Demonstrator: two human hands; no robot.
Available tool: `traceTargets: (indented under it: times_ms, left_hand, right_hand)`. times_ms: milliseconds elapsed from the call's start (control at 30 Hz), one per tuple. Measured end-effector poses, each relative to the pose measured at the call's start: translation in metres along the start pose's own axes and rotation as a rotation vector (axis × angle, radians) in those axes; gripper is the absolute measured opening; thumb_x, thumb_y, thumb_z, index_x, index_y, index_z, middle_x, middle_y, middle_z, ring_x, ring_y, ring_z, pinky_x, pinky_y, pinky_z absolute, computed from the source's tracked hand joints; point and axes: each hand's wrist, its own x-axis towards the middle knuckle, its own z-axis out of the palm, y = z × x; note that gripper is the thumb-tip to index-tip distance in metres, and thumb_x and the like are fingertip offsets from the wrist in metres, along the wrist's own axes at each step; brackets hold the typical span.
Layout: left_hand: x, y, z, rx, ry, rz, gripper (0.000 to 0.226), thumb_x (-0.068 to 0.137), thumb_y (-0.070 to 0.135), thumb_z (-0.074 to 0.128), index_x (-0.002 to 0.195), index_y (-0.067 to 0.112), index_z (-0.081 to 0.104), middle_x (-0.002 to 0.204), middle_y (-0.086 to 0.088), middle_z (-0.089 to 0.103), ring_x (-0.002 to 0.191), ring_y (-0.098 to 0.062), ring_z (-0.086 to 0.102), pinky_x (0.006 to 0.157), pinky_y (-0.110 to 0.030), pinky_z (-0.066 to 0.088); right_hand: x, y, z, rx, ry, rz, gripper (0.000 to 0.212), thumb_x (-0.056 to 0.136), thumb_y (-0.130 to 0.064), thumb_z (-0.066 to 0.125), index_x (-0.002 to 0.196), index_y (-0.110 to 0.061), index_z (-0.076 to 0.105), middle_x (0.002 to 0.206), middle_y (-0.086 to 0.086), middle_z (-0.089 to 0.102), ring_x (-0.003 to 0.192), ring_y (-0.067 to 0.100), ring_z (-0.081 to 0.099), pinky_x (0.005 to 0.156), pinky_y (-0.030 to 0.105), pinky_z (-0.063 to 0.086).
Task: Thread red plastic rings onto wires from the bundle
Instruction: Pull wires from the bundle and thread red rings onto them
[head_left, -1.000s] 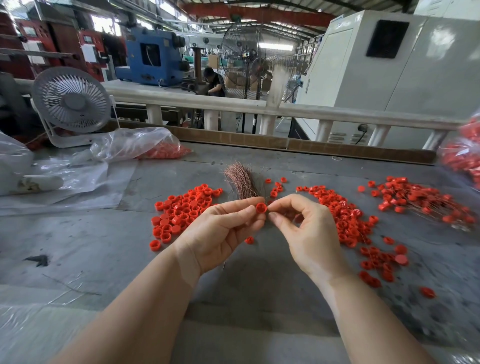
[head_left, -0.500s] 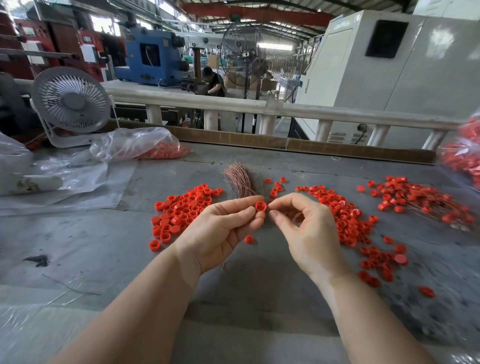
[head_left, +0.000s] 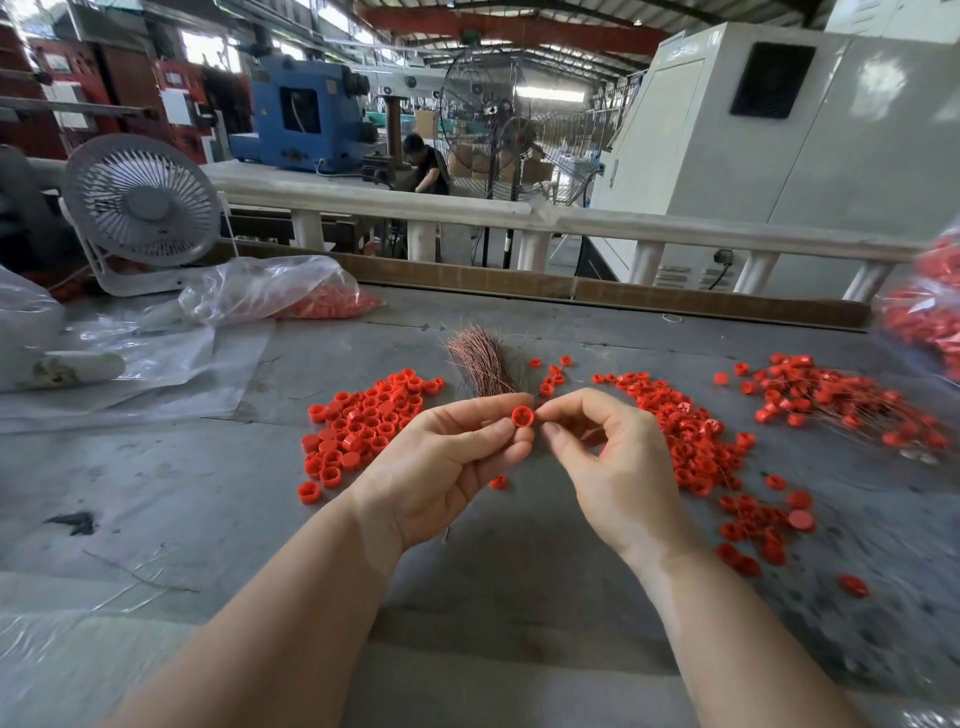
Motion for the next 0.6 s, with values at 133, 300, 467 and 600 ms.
traceTargets:
  times_ms: [133, 300, 467, 600]
  left_hand:
    - [0.001, -0.0007, -0.0004, -0.014, -0.012, 0.001, 0.026, 0.067, 0.0, 0.057, 0.082, 0.008, 0.077, 0.075, -0.008, 0.071, 0.066, -0.012, 0.068, 0.066, -0.019, 0.057]
    - [0.0005, -0.0011, 0.0003, -0.009, -0.036, -0.013, 0.024, 0.07, 0.001, 0.055, 0.078, 0.008, 0.076, 0.074, -0.008, 0.071, 0.066, -0.012, 0.068, 0.066, -0.019, 0.056]
    - [0.0002, -0.0015, 0.0011, -0.04, -0.04, -0.031, 0.023, 0.071, 0.0, 0.054, 0.075, 0.005, 0.076, 0.074, -0.01, 0.069, 0.069, -0.013, 0.069, 0.065, -0.019, 0.056]
    - [0.0004, -0.0019, 0.0025, -0.055, -0.031, -0.035, 0.022, 0.071, -0.001, 0.054, 0.074, 0.004, 0.075, 0.075, -0.012, 0.069, 0.069, -0.014, 0.069, 0.065, -0.019, 0.056]
  right_hand:
    - [0.0003, -0.0018, -0.0006, 0.038, 0.012, -0.001, 0.026, 0.08, 0.002, 0.066, 0.076, -0.024, 0.065, 0.067, -0.01, 0.064, 0.065, 0.0, 0.057, 0.063, 0.008, 0.041]
    - [0.0001, -0.0034, -0.0005, 0.074, 0.02, -0.007, 0.03, 0.079, 0.005, 0.066, 0.076, -0.025, 0.063, 0.067, -0.012, 0.063, 0.067, -0.001, 0.058, 0.065, 0.007, 0.042]
    - [-0.0001, -0.002, 0.0004, 0.042, 0.021, -0.016, 0.029, 0.079, 0.004, 0.066, 0.076, -0.024, 0.064, 0.068, -0.011, 0.064, 0.068, 0.002, 0.059, 0.066, 0.009, 0.043]
    - [0.0003, -0.001, 0.0002, 0.029, 0.026, -0.026, 0.032, 0.079, 0.004, 0.065, 0.075, -0.027, 0.062, 0.068, -0.012, 0.064, 0.069, 0.003, 0.06, 0.066, 0.009, 0.044]
